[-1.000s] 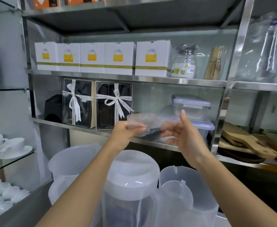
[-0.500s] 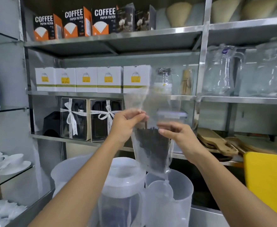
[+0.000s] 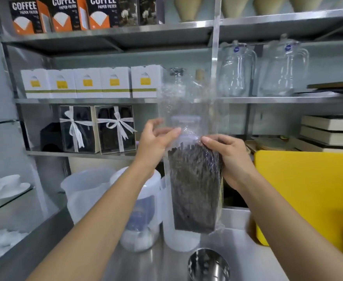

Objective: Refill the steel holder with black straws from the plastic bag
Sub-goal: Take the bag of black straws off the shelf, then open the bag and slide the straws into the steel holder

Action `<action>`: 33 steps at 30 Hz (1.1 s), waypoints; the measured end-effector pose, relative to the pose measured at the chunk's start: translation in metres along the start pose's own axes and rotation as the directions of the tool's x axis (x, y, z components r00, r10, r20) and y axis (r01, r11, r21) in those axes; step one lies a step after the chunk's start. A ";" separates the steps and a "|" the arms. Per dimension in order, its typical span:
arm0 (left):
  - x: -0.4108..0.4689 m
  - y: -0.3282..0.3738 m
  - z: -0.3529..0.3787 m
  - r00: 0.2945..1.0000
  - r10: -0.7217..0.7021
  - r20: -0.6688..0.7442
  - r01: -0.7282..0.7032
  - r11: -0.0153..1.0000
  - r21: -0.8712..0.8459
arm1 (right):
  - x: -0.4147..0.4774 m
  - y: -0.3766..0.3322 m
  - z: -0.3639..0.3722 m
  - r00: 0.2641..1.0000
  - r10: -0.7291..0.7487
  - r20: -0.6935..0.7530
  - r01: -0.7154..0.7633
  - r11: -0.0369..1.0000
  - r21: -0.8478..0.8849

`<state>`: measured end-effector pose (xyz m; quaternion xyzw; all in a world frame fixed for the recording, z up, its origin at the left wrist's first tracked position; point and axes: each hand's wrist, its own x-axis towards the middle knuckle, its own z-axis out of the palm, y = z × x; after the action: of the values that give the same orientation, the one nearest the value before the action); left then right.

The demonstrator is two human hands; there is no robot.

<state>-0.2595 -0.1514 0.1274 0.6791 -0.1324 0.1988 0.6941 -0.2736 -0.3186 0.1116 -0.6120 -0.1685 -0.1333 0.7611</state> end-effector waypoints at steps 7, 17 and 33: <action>-0.097 -0.024 0.043 0.947 0.320 -0.034 -0.264 0.833 0.487 | -0.054 0.006 -0.027 0.983 0.047 -0.175 -0.041 0.998 0.036; -0.162 -0.041 0.092 0.953 0.147 0.266 -0.258 0.853 0.453 | -0.119 0.008 -0.040 0.971 0.009 -0.240 -0.038 0.992 -0.117; -0.168 -0.034 0.082 0.993 -0.096 0.066 0.089 0.991 0.104 | -0.150 0.006 -0.087 0.941 0.104 -0.322 -0.152 0.980 -0.126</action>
<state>-0.3861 -0.2491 0.0239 0.7255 -0.1149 0.1487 0.6621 -0.3989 -0.4024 0.0264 -0.6476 0.0054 -0.1913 0.7375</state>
